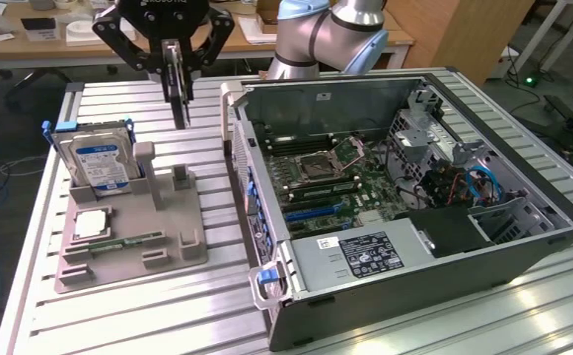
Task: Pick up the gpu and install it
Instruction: 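Pick up the gpu and move the gpu toward the slot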
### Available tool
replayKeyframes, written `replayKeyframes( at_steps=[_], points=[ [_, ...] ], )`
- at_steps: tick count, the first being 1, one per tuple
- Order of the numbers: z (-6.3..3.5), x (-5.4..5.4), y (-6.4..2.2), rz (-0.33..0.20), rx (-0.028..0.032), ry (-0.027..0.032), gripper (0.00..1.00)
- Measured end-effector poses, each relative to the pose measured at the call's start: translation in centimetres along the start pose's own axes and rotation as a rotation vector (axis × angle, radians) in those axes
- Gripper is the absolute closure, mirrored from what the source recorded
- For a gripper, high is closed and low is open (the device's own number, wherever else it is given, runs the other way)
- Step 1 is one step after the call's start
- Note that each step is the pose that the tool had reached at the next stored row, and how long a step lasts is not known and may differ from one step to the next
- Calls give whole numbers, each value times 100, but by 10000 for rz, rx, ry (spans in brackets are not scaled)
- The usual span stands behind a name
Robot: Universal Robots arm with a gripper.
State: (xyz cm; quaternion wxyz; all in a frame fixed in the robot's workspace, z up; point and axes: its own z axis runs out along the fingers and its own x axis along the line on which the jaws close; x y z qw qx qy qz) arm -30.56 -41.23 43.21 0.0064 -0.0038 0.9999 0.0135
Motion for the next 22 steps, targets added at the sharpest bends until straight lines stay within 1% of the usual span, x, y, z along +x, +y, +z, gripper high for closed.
replayKeyframes(
  at_steps=[22],
  points=[
    [3,-201,-2,0,0,0,72]
  ],
)
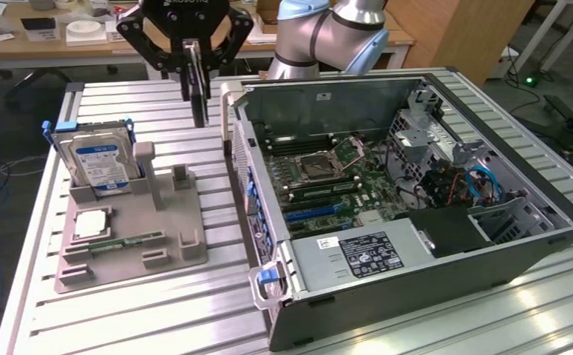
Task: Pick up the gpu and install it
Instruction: 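Pick up the gpu and move the gpu toward the slot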
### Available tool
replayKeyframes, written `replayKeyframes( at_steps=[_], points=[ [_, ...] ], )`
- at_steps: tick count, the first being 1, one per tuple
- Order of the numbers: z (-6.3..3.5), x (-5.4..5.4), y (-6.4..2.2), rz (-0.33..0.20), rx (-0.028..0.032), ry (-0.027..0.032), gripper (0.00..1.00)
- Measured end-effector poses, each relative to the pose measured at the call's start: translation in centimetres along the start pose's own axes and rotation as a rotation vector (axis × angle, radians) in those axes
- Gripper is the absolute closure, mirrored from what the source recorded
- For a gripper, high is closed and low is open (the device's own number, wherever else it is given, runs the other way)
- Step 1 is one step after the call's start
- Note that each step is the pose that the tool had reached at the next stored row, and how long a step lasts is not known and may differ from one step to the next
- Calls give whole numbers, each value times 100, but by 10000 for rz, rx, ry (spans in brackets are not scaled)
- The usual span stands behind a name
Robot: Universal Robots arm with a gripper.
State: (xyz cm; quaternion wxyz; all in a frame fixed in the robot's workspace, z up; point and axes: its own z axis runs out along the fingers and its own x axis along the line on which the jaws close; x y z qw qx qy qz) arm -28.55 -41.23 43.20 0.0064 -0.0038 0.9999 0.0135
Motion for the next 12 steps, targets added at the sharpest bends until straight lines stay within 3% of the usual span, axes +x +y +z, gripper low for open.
replayKeyframes(
  at_steps=[12],
  points=[
    [1,-98,-1,0,0,0,72]
  ],
)
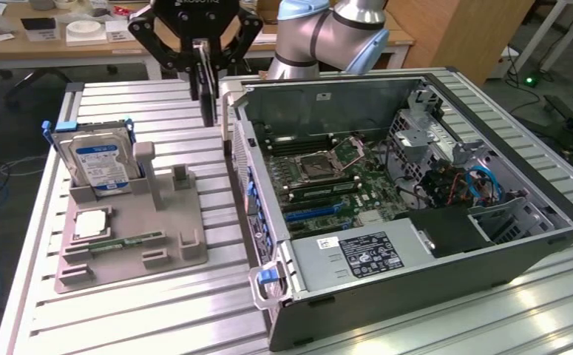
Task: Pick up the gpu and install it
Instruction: 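Pick up the gpu and move the gpu toward the slot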
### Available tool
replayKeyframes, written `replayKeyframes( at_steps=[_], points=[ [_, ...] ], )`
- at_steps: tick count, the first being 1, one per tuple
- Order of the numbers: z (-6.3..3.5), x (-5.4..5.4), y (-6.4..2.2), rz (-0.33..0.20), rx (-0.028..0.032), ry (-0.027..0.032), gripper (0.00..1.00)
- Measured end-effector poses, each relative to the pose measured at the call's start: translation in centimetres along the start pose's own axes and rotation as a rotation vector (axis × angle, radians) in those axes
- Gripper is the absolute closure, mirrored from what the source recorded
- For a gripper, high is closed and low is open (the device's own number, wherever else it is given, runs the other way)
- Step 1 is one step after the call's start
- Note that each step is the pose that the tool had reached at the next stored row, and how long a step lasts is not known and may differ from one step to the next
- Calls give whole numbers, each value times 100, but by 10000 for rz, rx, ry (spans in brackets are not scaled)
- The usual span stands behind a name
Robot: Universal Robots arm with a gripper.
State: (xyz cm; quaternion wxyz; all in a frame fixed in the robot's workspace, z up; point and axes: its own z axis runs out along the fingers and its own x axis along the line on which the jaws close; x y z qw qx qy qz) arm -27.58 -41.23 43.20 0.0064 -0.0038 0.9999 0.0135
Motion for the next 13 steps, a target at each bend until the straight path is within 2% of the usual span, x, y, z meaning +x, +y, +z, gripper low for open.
replayKeyframes(
  at_steps=[13],
  points=[
    [2,-117,-1,1,0,0,72]
  ],
)
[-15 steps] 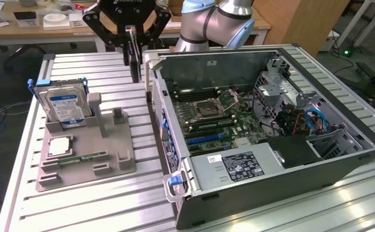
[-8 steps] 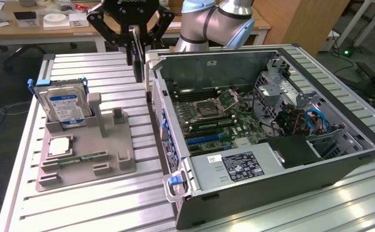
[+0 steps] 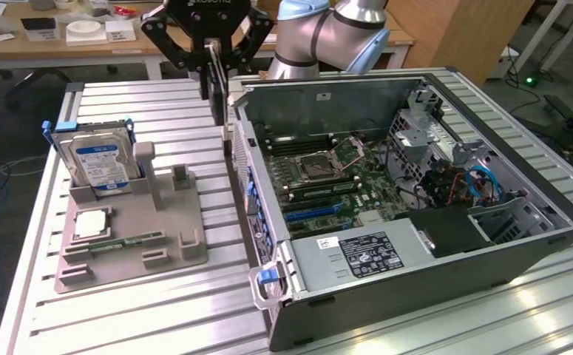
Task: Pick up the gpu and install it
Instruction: 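Pick up the gpu and move the gpu toward the slot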
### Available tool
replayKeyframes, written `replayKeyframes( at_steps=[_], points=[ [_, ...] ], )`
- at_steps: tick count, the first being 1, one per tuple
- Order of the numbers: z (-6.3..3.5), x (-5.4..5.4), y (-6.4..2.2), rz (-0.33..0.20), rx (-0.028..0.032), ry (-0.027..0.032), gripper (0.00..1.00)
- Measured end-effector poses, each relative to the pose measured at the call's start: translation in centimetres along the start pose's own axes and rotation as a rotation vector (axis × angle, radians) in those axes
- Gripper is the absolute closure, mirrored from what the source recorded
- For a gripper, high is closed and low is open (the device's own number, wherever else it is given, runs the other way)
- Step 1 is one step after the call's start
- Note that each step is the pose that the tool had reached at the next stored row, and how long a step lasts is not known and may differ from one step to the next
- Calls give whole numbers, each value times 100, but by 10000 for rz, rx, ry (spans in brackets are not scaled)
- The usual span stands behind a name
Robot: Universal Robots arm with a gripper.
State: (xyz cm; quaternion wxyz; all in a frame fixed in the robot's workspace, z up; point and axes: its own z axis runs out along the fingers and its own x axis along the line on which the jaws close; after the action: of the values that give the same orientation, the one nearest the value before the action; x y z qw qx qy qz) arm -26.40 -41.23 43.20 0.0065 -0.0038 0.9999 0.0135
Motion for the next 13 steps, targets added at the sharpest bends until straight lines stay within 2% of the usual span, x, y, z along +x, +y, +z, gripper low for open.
replayKeyframes(
  at_steps=[13],
  points=[
    [1,-129,-1,0,0,1,72]
  ],
)
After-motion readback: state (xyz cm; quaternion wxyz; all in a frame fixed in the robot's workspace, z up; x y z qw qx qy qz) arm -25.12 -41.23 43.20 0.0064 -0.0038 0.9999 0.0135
